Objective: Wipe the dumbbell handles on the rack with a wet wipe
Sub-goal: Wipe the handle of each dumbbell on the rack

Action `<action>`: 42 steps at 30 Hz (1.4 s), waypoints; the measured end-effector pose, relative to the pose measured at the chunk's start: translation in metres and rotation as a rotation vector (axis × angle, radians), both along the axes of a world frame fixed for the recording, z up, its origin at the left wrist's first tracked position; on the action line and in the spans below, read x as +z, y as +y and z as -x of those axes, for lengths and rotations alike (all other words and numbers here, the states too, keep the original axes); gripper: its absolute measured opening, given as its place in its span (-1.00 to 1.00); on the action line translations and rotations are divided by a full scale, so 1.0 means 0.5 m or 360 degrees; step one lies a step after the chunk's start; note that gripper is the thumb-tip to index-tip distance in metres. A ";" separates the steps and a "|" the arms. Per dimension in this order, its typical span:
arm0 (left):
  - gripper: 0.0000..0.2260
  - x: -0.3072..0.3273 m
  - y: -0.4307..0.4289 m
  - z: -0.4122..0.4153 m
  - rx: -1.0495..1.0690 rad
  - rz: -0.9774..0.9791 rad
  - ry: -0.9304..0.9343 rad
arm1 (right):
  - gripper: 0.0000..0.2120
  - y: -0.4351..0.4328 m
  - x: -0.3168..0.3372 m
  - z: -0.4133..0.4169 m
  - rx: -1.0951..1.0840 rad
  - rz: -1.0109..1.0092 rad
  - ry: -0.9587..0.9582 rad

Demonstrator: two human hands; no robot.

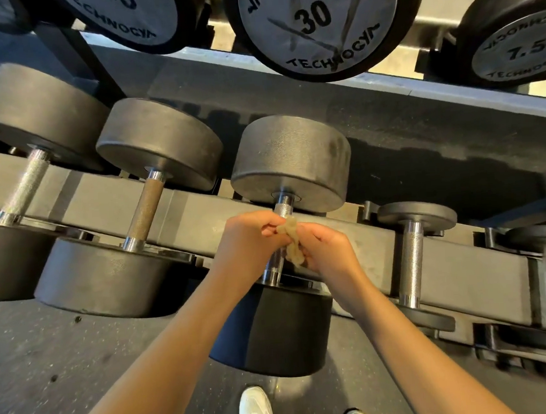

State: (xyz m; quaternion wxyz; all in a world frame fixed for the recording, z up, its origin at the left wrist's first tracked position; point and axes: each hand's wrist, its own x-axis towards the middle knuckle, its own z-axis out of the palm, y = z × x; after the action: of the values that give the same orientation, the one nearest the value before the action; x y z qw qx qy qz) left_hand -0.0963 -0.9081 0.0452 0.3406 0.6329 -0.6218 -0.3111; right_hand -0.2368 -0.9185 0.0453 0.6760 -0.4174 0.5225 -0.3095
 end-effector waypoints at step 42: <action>-0.60 0.003 -0.079 -0.071 -0.0022 0.0289 -0.0256 | -0.76 -0.034 -0.045 -0.047 -0.0137 0.0379 0.0628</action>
State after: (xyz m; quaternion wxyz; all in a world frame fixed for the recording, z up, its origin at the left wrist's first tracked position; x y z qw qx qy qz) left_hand -0.0609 -0.9476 0.0466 0.3432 0.6180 -0.6772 -0.2041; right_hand -0.2131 -0.9353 0.0229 0.4930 -0.5240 0.6215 -0.3099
